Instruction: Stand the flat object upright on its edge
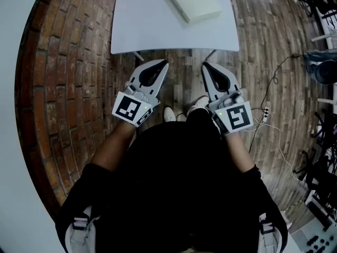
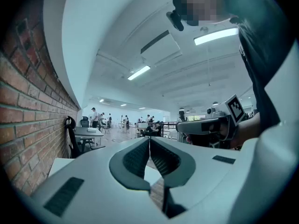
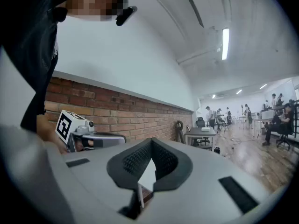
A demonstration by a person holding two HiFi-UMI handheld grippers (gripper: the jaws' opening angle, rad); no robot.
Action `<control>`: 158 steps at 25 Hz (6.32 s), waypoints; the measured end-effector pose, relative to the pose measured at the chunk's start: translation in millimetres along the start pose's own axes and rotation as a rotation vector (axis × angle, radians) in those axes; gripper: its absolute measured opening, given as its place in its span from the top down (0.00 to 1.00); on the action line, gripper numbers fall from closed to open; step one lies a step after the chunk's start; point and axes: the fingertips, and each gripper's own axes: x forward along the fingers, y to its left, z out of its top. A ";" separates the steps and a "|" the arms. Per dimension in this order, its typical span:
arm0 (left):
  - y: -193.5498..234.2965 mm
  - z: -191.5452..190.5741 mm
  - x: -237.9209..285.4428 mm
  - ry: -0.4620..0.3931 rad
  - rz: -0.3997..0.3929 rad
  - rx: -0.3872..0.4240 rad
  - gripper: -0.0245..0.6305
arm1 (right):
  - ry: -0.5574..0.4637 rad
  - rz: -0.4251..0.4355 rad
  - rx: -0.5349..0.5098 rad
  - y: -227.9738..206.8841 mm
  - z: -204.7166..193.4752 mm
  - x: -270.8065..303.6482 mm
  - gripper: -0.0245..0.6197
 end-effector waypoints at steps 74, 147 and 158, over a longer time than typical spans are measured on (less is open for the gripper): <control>-16.5 7.7 174.9 0.054 0.144 0.029 0.93 | 0.040 0.159 0.059 -182.5 -9.3 29.1 0.95; 339.4 -143.8 356.8 0.329 0.393 -0.339 0.93 | 0.557 0.190 0.098 -425.3 -163.1 375.8 0.87; 353.8 -234.4 372.9 0.542 0.527 -0.554 0.93 | 0.845 0.258 0.179 -451.4 -256.7 392.6 0.73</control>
